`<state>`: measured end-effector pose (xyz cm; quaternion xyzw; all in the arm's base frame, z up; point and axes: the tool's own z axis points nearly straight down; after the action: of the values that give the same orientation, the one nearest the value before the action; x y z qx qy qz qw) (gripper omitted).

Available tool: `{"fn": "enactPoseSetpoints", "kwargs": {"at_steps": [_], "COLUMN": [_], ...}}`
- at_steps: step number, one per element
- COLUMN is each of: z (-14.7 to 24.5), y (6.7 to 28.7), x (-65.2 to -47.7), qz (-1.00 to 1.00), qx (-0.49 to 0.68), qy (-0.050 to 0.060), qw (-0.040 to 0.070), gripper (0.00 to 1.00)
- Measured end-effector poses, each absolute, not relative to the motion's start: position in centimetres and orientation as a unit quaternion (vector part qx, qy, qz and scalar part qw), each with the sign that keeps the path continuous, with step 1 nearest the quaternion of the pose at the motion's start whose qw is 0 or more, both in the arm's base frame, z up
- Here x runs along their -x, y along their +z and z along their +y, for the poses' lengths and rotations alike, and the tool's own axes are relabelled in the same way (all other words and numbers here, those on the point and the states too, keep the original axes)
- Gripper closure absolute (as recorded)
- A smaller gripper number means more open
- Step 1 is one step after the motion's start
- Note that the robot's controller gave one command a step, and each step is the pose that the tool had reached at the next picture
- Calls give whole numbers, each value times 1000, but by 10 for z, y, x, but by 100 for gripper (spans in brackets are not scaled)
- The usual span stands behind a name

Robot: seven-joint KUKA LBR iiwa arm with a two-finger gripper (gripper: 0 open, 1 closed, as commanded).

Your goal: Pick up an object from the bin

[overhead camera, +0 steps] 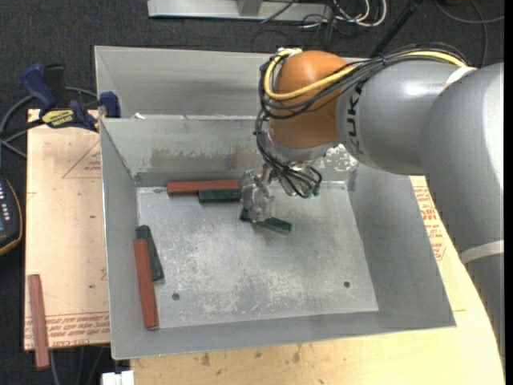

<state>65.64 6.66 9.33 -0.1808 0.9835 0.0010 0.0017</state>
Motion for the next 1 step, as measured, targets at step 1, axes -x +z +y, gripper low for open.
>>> {"fn": "enactPoseSetpoints", "kwargs": {"at_steps": [1], "z": [67], "y": [93], "x": [-656], "qz": [984], "qx": [181], "qy": [1], "qw": [2], "gripper": [0]}}
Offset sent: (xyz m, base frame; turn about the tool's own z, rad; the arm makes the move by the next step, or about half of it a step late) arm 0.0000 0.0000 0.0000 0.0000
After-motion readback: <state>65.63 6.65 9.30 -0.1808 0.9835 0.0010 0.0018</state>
